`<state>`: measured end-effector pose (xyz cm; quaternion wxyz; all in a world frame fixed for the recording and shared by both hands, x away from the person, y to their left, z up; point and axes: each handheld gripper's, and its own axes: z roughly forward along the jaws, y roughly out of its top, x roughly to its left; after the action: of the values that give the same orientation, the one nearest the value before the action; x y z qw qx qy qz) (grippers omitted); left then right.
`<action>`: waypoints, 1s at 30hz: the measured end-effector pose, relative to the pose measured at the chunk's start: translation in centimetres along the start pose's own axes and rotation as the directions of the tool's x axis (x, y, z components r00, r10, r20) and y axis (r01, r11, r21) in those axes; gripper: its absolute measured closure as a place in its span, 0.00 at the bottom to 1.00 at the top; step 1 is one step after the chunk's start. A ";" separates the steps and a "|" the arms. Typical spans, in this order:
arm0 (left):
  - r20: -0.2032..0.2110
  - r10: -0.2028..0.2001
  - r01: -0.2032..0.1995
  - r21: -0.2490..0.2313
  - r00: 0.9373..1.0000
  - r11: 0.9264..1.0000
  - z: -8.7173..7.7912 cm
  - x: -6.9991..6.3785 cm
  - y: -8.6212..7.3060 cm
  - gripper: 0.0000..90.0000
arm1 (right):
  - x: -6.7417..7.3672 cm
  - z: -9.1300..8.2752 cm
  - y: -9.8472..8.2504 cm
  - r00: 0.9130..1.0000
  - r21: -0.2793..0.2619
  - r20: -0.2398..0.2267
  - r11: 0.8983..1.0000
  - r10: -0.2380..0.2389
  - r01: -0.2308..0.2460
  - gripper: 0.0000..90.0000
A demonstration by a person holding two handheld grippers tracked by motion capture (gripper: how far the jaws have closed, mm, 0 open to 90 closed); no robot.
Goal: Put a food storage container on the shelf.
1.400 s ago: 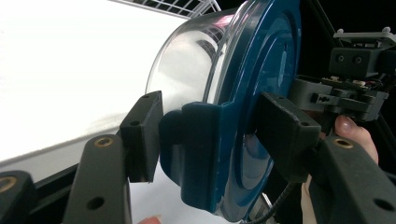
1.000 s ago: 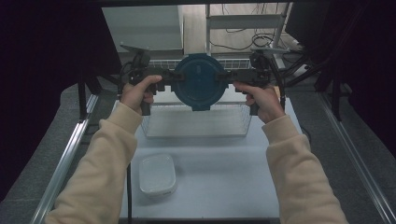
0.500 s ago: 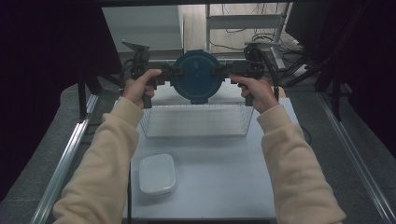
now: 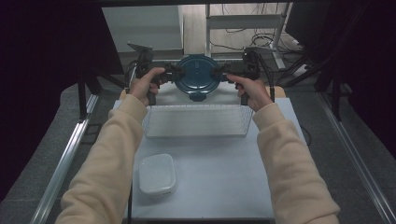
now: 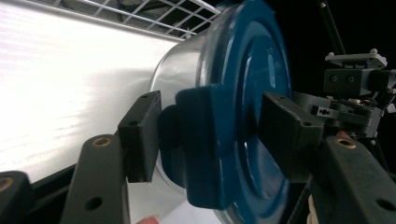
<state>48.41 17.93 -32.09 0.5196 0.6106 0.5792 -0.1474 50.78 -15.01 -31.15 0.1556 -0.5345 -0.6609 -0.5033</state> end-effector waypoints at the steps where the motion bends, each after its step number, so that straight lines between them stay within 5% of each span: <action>1: 0.004 -0.010 0.010 0.000 1.000 1.000 0.2 0.3 0.1 0.45 | -0.1 0.1 0.0 1.000 0.001 0.000 1.000 0.007 -0.007 0.45; 6: 0.012 -0.024 0.024 0.004 1.000 1.000 0.7 0.9 0.0 0.42 | -1.3 0.6 0.1 0.998 0.003 -0.015 0.998 0.068 -0.068 0.44; 11: 0.018 -0.004 0.004 -0.005 1.000 1.000 0.8 1.0 0.0 0.41 | -1.3 0.6 -0.1 0.998 -0.012 -0.023 0.999 0.050 -0.050 0.42; 14: 0.012 0.016 -0.015 -0.050 1.000 0.999 0.6 0.8 -0.2 0.36 | -0.9 0.6 -0.6 0.998 -0.015 -0.043 0.999 0.051 -0.052 0.28; 18: -0.056 0.100 -0.106 -0.117 0.993 0.987 -0.8 -0.6 -1.0 0.31 | -0.2 0.0 -1.1 1.000 -0.055 0.002 0.998 -0.001 0.001 0.22; 22: -0.102 0.185 -0.197 -0.127 0.978 0.972 -2.3 -1.9 -2.4 0.29 | 0.6 -1.2 -2.0 0.996 -0.089 0.049 0.993 -0.076 0.081 0.19; 27: -0.125 0.262 -0.276 -0.118 0.957 0.954 -4.0 -2.6 -5.6 0.29 | 1.3 -3.3 -4.0 0.965 -0.085 0.112 0.965 -0.238 0.248 0.20; 30: -0.139 0.298 -0.314 -0.109 0.944 0.943 -4.7 -2.6 -7.4 0.28 | 1.3 -4.9 -5.7 0.931 -0.073 0.158 0.936 -0.330 0.344 0.20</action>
<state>39.31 18.66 -31.51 0.5388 0.6660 0.5158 0.0101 43.74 -17.97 -30.86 -0.0080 -0.4549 -0.7264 -0.5152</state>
